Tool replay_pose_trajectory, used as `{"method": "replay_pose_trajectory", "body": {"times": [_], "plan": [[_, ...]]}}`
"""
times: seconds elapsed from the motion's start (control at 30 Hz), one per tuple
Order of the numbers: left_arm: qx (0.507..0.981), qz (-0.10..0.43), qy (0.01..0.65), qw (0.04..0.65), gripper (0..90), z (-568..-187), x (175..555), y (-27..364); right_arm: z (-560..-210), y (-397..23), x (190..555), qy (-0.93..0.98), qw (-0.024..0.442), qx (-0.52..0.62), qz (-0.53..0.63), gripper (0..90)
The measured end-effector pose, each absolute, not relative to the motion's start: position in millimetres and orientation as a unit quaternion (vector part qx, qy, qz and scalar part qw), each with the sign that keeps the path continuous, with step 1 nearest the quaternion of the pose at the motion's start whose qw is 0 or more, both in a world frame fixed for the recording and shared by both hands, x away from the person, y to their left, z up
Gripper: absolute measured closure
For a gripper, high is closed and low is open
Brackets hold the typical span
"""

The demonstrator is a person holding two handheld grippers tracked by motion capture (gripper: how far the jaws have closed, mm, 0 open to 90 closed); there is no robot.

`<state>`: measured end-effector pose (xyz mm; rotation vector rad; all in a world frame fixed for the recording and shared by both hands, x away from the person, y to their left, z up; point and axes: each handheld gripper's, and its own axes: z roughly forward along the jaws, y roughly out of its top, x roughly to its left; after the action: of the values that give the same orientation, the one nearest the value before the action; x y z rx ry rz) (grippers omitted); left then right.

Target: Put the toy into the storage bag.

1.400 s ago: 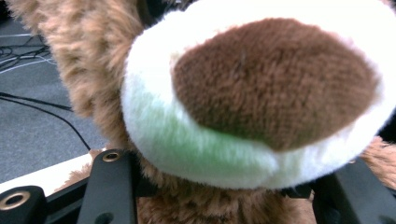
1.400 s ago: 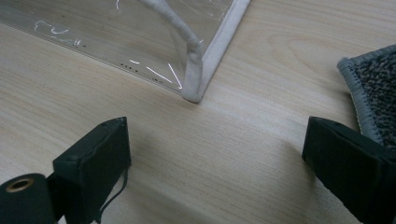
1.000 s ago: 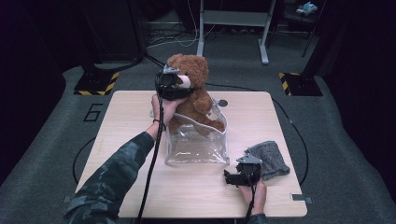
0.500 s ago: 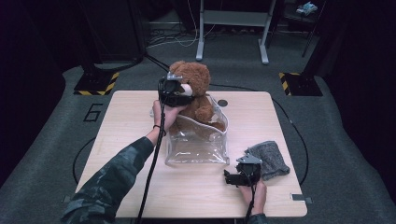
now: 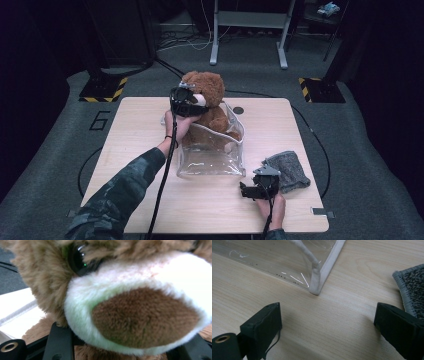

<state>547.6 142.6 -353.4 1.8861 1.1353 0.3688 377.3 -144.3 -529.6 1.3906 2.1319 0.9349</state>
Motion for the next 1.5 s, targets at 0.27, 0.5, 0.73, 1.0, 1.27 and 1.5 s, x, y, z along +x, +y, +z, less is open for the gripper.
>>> {"method": "replay_pose_trajectory", "body": {"times": [0.27,0.5,0.73,1.0,1.27,1.5], "plan": [[0.764,0.150,0.454,0.433,45.3,-353.2,547.2,142.0,-529.6,-144.2,377.3,0.768,0.213,0.501,0.337,7.1],[0.769,0.147,0.455,0.424,45.2,-356.5,549.4,141.4,-529.6,-144.3,377.4,0.769,0.211,0.500,0.339,7.1],[0.784,0.138,0.454,0.401,44.9,-364.2,551.7,140.6,-529.5,-145.3,377.5,0.771,0.211,0.497,0.337,7.1],[0.800,0.128,0.449,0.376,44.4,-373.2,550.4,143.2,-529.5,-145.2,377.9,0.768,0.213,0.500,0.339,7.1],[0.801,0.126,0.440,0.385,28.1,-365.1,544.3,149.1,-529.5,-146.2,378.2,0.769,0.211,0.498,0.340,6.9],[0.794,0.138,0.442,0.394,15.8,-348.5,530.3,169.5,-529.4,-145.4,378.1,0.768,0.214,0.499,0.339,6.9]]}}
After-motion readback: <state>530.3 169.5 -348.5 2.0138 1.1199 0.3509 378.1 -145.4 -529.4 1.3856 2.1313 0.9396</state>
